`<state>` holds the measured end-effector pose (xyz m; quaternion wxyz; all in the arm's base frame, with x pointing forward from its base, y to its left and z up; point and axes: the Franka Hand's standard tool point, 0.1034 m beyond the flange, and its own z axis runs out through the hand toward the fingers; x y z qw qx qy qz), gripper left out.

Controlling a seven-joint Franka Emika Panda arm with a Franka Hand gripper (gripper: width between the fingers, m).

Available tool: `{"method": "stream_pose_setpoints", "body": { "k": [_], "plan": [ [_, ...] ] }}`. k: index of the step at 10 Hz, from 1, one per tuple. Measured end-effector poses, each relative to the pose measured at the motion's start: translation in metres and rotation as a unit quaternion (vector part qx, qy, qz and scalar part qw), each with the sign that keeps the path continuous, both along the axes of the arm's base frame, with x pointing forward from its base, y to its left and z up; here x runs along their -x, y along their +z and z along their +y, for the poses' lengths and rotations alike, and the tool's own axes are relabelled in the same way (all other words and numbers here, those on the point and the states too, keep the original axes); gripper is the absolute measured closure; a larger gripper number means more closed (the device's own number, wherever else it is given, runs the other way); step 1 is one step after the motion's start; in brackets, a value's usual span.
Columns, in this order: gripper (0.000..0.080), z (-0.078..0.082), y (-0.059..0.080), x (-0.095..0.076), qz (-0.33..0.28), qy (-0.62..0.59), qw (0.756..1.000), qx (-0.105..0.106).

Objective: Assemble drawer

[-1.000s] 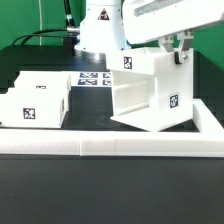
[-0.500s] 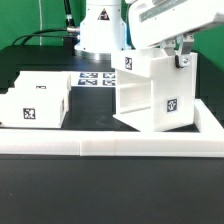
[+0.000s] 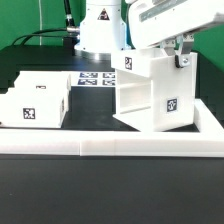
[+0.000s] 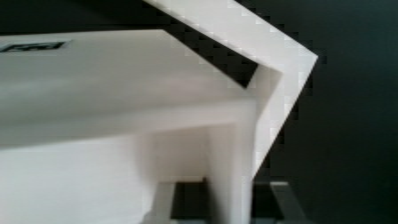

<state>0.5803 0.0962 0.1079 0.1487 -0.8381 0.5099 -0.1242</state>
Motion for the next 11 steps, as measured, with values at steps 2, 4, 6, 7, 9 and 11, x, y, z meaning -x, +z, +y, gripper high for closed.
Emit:
{"method": "stream_pose_setpoints", "body": {
  "k": [2,4,6,7,9,11],
  "plan": [
    [0.0732,0.000,0.002,-0.002,-0.004,-0.005,1.000,-0.001],
    [0.0732,0.002,0.004,-0.001,-0.002,-0.019,1.000,-0.010],
    [0.0732,0.005,0.001,-0.005,-0.001,-0.035,0.999,-0.019],
    [0.0732,0.004,0.002,-0.008,-0.001,-0.046,0.999,-0.024],
    [0.0731,0.006,0.005,-0.010,-0.005,-0.043,0.999,-0.024],
    [0.0731,0.005,0.006,-0.011,-0.003,-0.089,0.995,-0.045]
  ]
}}
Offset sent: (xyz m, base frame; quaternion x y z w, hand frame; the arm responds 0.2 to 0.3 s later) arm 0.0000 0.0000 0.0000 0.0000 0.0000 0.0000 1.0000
